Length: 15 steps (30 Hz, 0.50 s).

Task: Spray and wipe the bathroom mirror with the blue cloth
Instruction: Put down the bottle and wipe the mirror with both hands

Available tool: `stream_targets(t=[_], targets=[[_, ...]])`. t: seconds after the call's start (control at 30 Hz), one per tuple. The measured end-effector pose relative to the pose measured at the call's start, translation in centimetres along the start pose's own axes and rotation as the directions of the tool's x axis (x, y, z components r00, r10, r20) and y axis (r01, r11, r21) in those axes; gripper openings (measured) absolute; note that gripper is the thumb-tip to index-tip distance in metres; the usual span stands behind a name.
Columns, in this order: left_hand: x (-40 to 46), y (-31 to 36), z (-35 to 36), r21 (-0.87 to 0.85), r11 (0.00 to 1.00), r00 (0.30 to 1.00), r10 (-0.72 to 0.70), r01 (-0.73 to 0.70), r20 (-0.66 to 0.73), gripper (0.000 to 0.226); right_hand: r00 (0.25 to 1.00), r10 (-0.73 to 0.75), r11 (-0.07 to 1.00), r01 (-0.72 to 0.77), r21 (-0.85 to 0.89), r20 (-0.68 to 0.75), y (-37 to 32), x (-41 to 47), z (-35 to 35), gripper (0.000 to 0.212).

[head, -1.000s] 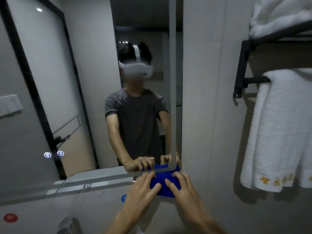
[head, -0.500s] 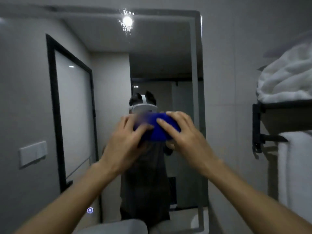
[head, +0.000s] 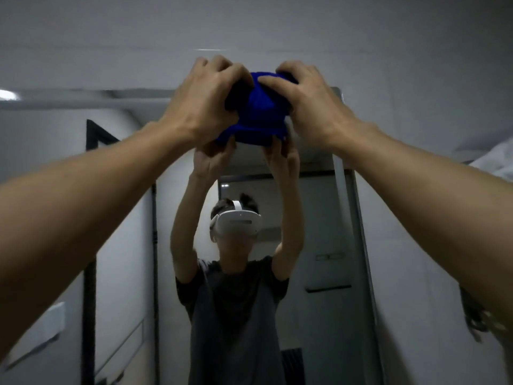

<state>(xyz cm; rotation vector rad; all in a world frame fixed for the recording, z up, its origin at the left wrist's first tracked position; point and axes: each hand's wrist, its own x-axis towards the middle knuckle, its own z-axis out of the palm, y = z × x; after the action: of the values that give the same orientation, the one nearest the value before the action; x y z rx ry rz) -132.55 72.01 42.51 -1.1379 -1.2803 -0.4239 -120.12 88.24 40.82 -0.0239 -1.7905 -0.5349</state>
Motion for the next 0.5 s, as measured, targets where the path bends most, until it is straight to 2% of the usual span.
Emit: stream_targets(t=[0.13,0.23,0.33,0.4,0.5], targets=[[2.2,-1.7,1.2,0.012,0.998,0.998,-0.055,0.055,-0.024,0.049,0.999,0.031,0.998,-0.029,0.058,-0.031,0.8,3.1,0.8,0.044],[3.3,-2.6,2.0,0.02,0.997,0.997,-0.074,0.075,-0.023,0.049,0.997,0.066,0.989,-0.061,0.133,-0.035,1.0,4.4,1.6,0.044],[3.6,-3.1,2.9,0.023,0.996,0.996,-0.089,0.089,0.019,0.049,0.999,0.045,0.999,-0.045,-0.002,0.029,1.1,5.1,3.2,0.052],[3.4,-3.2,3.4,0.032,0.994,0.994,-0.103,0.101,0.048,0.052,0.996,0.069,0.993,-0.063,-0.098,0.061,1.1,5.5,3.9,0.064],[3.0,-3.2,3.7,0.177,0.984,0.997,-0.043,0.031,0.063,0.06,0.993,0.067,0.972,-0.044,-0.231,0.093,1.2,5.9,4.2,0.072]])
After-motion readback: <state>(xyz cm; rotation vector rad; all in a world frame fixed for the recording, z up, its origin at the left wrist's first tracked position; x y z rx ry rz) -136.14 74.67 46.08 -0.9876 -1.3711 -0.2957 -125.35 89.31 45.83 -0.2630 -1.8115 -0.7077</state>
